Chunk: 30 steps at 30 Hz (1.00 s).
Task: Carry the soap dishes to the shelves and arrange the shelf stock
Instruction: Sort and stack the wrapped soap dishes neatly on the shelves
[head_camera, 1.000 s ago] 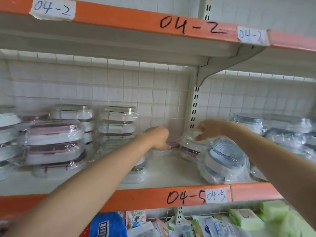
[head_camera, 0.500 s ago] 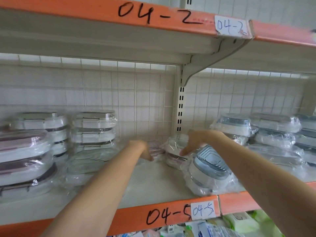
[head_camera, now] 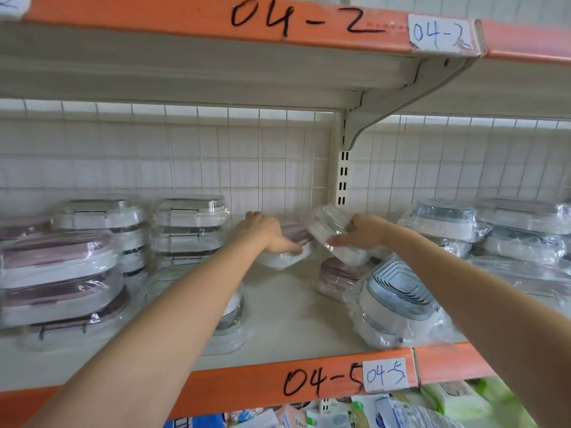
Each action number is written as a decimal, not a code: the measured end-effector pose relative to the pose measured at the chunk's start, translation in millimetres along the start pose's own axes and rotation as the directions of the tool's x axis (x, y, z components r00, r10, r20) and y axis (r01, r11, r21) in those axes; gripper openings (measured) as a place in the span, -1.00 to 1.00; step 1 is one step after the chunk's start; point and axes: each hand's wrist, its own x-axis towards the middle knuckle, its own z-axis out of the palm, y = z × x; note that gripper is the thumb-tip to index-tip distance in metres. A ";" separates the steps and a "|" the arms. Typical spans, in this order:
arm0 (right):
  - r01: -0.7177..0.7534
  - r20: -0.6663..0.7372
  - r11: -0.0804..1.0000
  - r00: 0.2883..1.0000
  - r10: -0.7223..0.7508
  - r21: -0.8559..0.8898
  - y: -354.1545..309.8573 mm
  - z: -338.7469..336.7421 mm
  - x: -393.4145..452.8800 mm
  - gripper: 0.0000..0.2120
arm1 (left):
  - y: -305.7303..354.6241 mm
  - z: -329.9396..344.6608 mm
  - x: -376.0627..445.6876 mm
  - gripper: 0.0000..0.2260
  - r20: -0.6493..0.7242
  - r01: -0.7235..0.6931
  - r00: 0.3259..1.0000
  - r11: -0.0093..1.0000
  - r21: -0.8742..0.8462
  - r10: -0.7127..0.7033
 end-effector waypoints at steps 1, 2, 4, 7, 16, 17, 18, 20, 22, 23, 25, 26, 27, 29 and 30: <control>-0.011 -0.020 1.000 1.000 0.011 0.020 -2.2 -2.8 -0.8 -0.36 | -1.5 -4.6 -2.1 -0.29 -0.007 -0.009 1.000 1.000 -0.011 0.009; -0.024 -0.038 0.999 0.999 0.025 0.031 -3.2 -5.1 -0.5 -0.34 | -3.5 -8.8 -4.3 -0.36 -0.011 -0.024 1.000 1.000 -0.017 0.024; -0.039 -0.060 0.998 0.997 0.042 0.056 -6.4 -8.0 -1.4 -0.32 | -7.8 -17.1 -12.1 -0.44 -0.016 -0.057 0.998 0.998 -0.017 0.057; -0.047 -0.067 0.993 0.996 0.055 0.108 -13.7 -12.8 -5.0 -0.34 | -14.2 -29.0 -28.2 -0.46 -0.036 -0.097 0.995 0.995 -0.025 0.096; 0.013 -0.037 0.921 0.999 0.001 0.390 -39.2 -20.2 -25.3 -0.49 | -55.2 -59.6 -65.6 -0.49 -0.137 -0.157 0.980 0.985 -0.076 0.146; 0.035 -0.044 0.915 0.999 -0.019 0.401 -51.0 -19.3 -27.7 -0.50 | -68.2 -60.9 -71.0 -0.48 -0.149 -0.155 0.979 0.984 -0.088 0.141; 0.040 -0.046 0.911 0.999 -0.023 0.410 -55.7 -18.9 -29.1 -0.46 | -74.7 -60.1 -72.8 -0.48 -0.154 -0.165 0.977 0.981 -0.100 0.148; 0.048 -0.047 0.905 0.998 -0.031 0.422 -63.2 -18.7 -30.6 -0.36 | -87.4 -58.9 -74.7 -0.43 -0.173 -0.173 0.973 0.978 -0.116 0.151; 0.086 -0.035 0.904 0.996 -0.078 0.419 -78.4 -17.2 -33.6 -0.34 | -107.2 -59.8 -82.5 -0.41 -0.190 -0.169 0.971 0.977 -0.130 0.143; 0.119 -0.033 0.905 0.993 -0.116 0.408 -86.2 -16.9 -36.0 -0.34 | -117.1 -60.1 -88.2 -0.44 -0.191 -0.158 0.973 0.978 -0.138 0.130; 0.178 -0.026 0.900 0.983 -0.183 0.397 -103.7 -16.5 -41.1 -0.35 | -140.3 -59.9 -98.5 -0.54 -0.193 -0.127 0.977 0.979 -0.162 0.095; 0.208 -0.023 0.892 0.976 -0.217 0.400 -112.7 -15.4 -43.4 -0.36 | -152.0 -60.1 -103.6 -0.58 -0.192 -0.106 0.979 0.978 -0.178 0.071; 0.239 -0.031 0.884 0.968 -0.248 0.402 -120.1 -13.5 -43.8 -0.37 | -163.3 -60.7 -108.1 -0.59 -0.192 -0.086 0.980 0.977 -0.194 0.048; 0.282 -0.047 0.877 0.957 -0.287 0.389 -136.4 -10.6 -45.6 -0.40 | -185.3 -65.0 -116.2 -0.58 -0.201 -0.051 0.980 0.977 -0.208 0.008; 0.296 -0.049 0.872 0.952 -0.301 0.389 -143.9 -9.3 -46.4 -0.42 | -195.1 -67.7 -119.3 -0.57 -0.210 -0.036 0.978 0.977 -0.208 -0.009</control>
